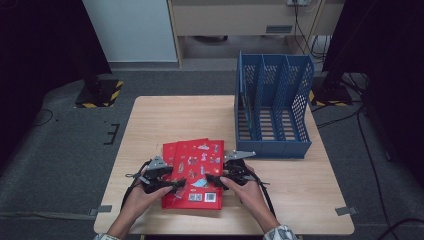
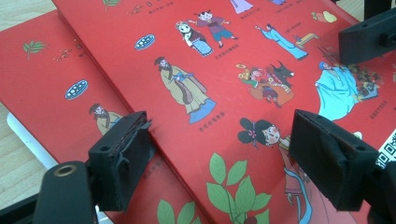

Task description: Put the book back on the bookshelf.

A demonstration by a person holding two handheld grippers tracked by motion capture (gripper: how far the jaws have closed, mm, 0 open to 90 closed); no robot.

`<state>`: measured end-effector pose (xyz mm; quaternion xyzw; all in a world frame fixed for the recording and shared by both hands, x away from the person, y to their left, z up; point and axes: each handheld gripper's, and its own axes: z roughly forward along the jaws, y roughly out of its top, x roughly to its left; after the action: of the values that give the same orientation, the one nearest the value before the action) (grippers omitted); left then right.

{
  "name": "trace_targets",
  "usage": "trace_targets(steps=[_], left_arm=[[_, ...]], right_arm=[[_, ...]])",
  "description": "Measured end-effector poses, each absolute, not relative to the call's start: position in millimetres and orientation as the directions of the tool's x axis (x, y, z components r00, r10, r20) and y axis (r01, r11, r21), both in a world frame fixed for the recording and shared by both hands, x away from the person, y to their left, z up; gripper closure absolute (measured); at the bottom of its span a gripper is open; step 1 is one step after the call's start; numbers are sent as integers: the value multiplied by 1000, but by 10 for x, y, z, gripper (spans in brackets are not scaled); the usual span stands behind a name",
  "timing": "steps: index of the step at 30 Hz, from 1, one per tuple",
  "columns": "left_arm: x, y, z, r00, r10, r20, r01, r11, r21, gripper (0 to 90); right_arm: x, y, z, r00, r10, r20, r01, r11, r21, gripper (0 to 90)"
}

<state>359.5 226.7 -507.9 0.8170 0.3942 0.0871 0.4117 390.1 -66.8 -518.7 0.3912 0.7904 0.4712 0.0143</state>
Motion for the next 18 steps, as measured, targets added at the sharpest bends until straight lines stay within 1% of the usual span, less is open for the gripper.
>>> trace_targets(steps=[5, 15, 18], left_arm=[[3599, 2284, -5074, 679, 711, -182, 569, -353, 743, 192], [3605, 2314, -5073, 678, 704, -209, 576, -334, 746, 190], [3604, 2315, -5069, 679, 704, -210, 574, -331, 749, 188]], right_arm=[[3934, -648, -5160, -690, 636, 347, 609, 250, 752, 178], [3977, -591, -5098, -690, 625, 366, 619, 246, 746, 194], [3989, -575, -5083, -693, 627, 356, 610, 247, 753, 196]])
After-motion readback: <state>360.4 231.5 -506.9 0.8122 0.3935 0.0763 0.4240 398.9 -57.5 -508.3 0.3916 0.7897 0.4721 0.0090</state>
